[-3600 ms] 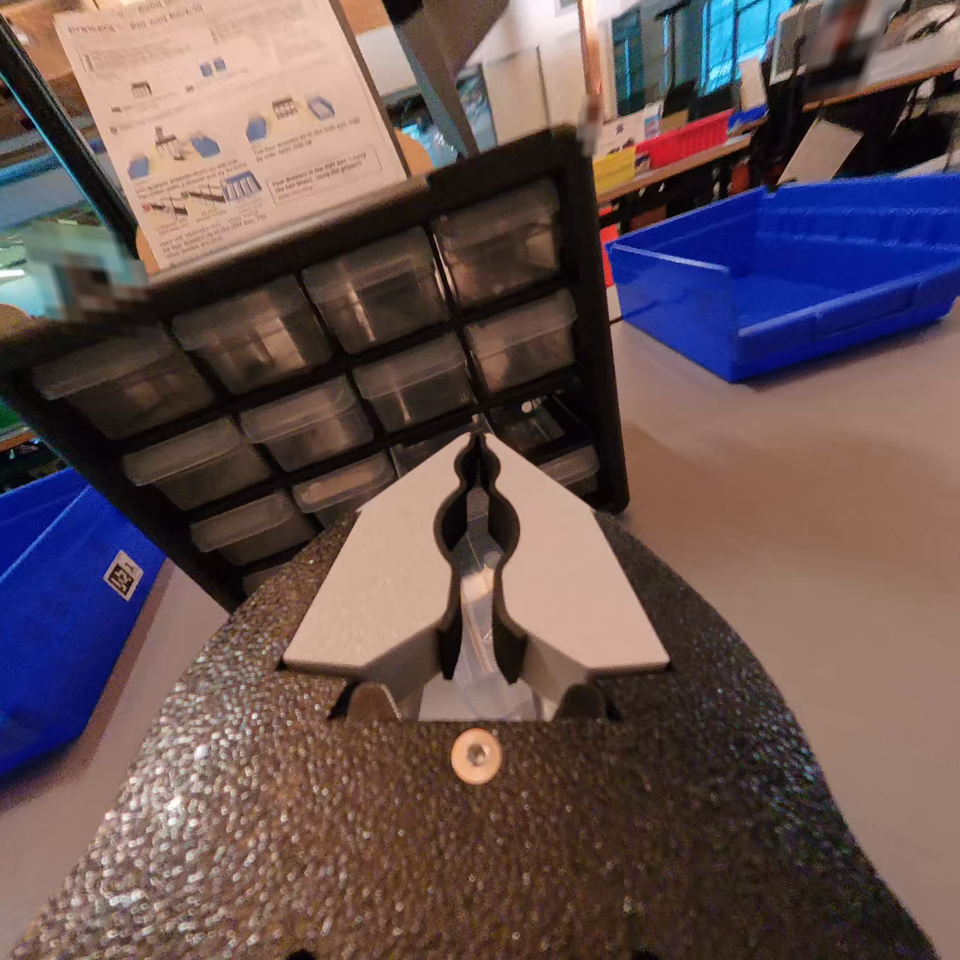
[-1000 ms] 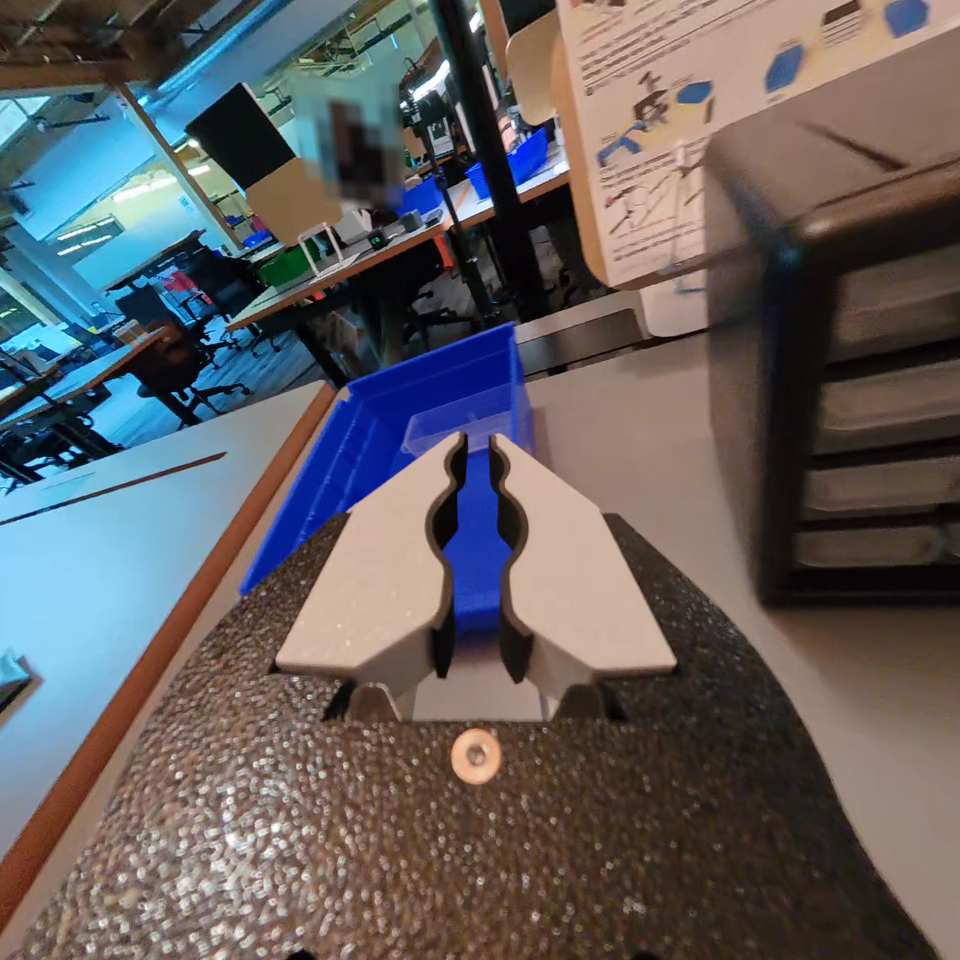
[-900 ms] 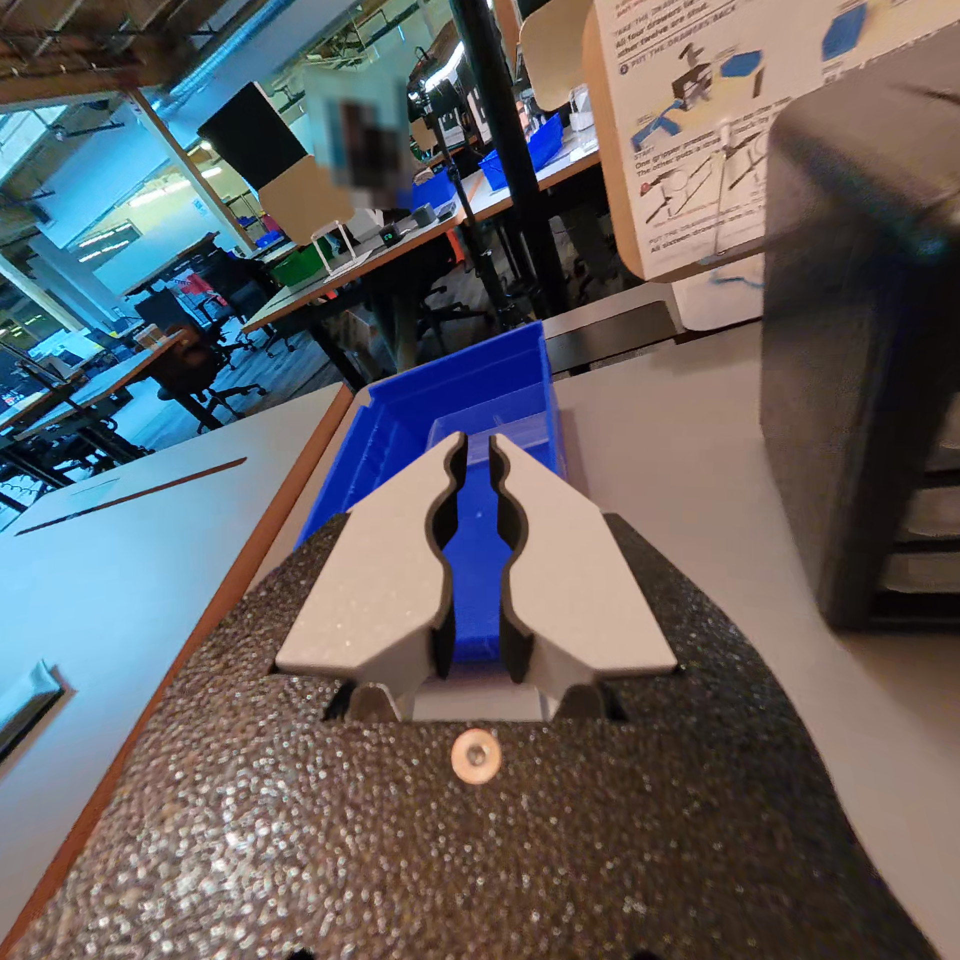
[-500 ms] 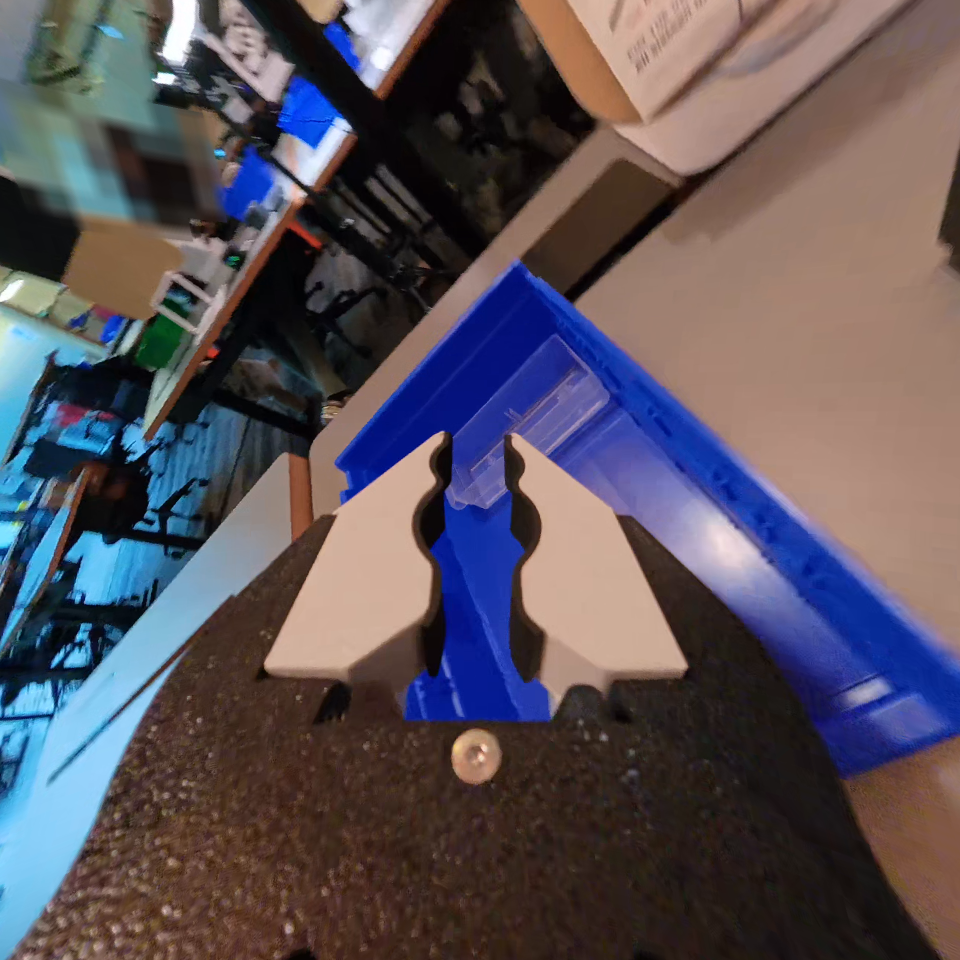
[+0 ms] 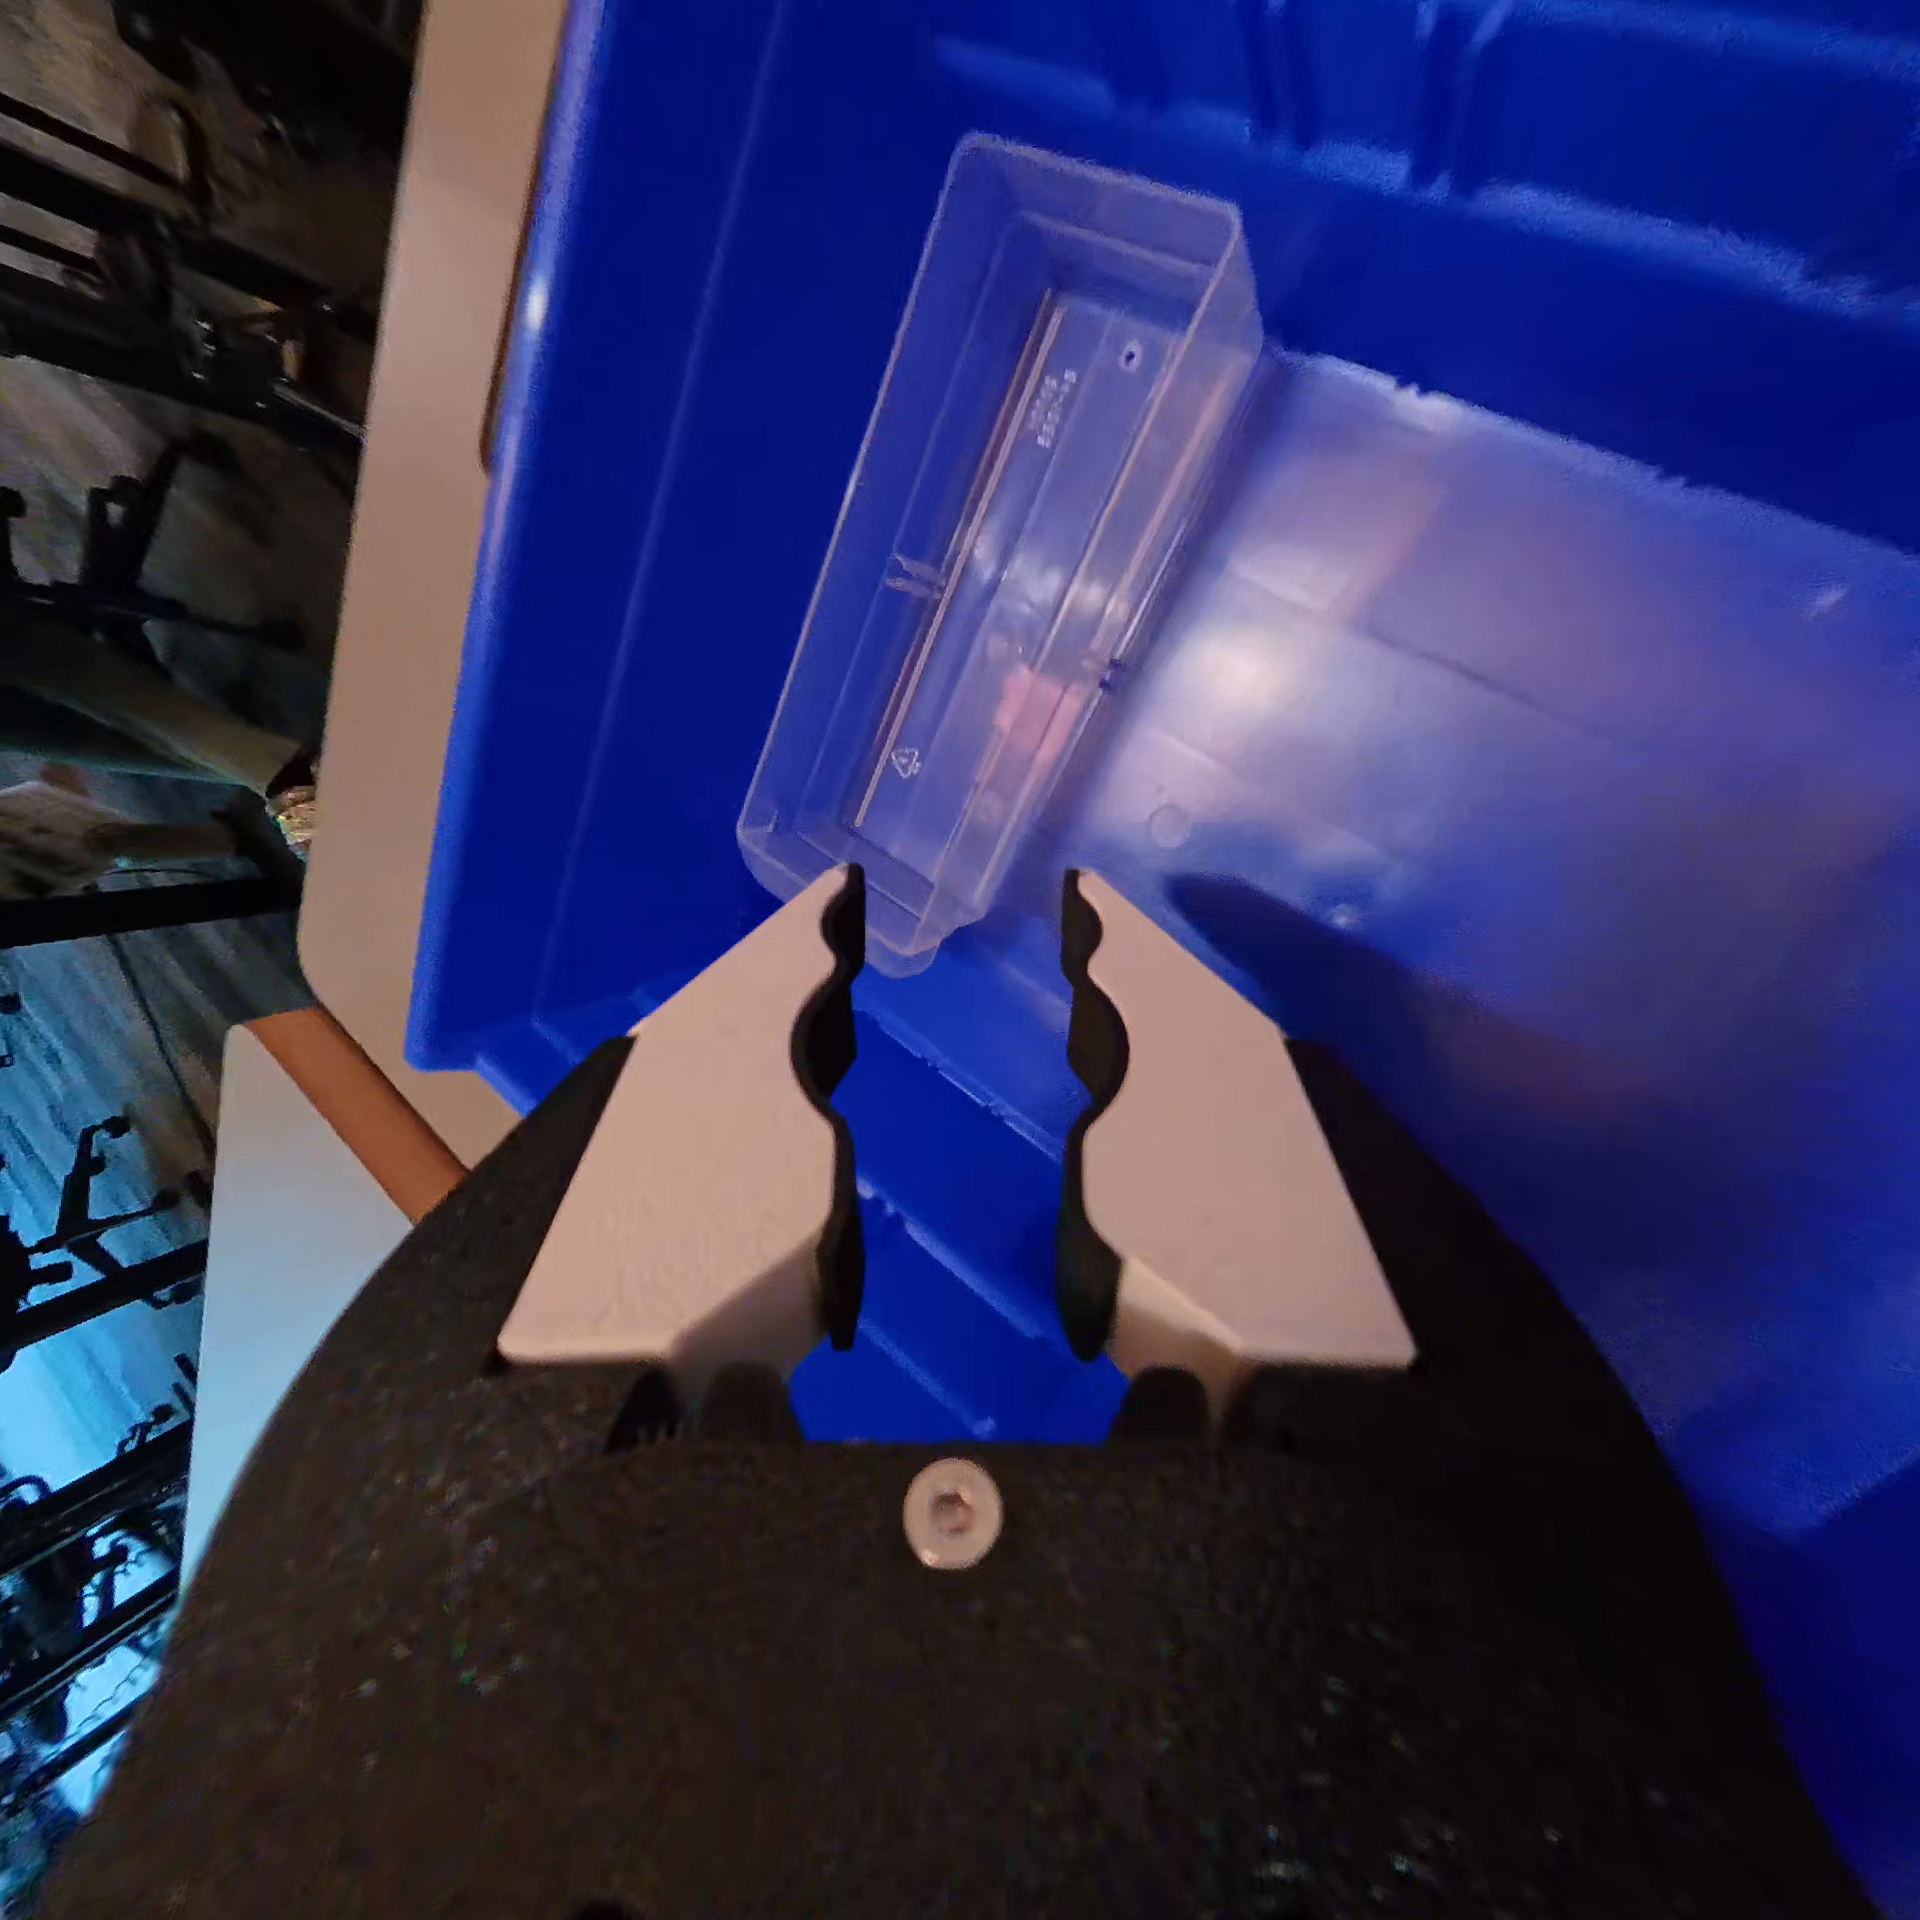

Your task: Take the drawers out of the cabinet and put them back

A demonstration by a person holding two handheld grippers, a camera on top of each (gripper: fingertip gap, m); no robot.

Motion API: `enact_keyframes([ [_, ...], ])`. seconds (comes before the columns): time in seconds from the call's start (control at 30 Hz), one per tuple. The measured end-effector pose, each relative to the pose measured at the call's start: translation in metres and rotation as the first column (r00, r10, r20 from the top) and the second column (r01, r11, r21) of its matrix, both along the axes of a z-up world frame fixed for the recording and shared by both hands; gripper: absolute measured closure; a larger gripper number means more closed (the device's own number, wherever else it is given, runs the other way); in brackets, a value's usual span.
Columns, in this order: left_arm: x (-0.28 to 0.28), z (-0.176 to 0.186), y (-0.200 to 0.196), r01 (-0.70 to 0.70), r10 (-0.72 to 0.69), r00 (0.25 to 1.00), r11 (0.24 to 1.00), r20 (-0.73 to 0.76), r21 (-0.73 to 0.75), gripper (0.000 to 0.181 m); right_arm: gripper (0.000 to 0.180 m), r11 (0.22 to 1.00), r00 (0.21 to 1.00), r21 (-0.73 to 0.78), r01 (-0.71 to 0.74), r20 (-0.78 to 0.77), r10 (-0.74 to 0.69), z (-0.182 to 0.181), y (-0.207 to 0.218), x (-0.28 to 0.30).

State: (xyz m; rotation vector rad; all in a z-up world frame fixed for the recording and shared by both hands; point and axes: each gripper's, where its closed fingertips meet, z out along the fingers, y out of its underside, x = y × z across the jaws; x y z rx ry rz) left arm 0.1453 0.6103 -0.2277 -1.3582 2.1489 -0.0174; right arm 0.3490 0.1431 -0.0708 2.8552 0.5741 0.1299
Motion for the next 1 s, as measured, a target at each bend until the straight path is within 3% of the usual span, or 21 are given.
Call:
enact_keyframes([
  [0.27,-0.006,-0.039,0.022,0.01,-0.003,0.968,1.0,-0.251,0.027,0.154,0.18,1.0,1.0,-0.008,0.007,0.02,-0.007,0.0,0.0,0.0],
  [0.33,-0.008,-0.043,0.028,0.003,0.022,0.955,0.996,-0.296,0.085,0.175,0.18,1.0,1.0,-0.006,0.017,0.014,-0.017,0.0,0.0,0.0],
  [0.47,-0.023,-0.037,0.01,-0.021,0.046,0.915,0.998,-0.401,0.066,0.18,0.18,1.0,1.0,0.004,0.023,0.01,-0.023,0.0,0.0,0.0],
  [0.6,-0.047,0.0,-0.029,-0.119,0.097,0.893,0.993,-0.44,-0.023,0.181,0.18,1.0,1.0,-0.002,0.023,0.01,-0.022,0.0,0.0,0.0],
  [0.77,-0.088,0.076,-0.091,-0.267,0.205,0.865,0.961,-0.459,-0.075,0.181,0.18,1.0,1.0,-0.008,0.022,0.008,-0.022,0.0,0.0,0.0],
  [0.87,-0.111,0.123,-0.147,-0.351,0.245,0.851,0.923,-0.464,-0.157,0.181,0.18,1.0,1.0,0.003,0.016,-0.003,-0.016,0.0,0.0,0.0],
  [1.0,-0.128,0.16,-0.25,-0.353,0.173,0.858,0.882,-0.484,-0.311,0.181,0.18,1.0,1.0,0.009,0.014,-0.003,-0.014,0.0,0.0,0.0],
])
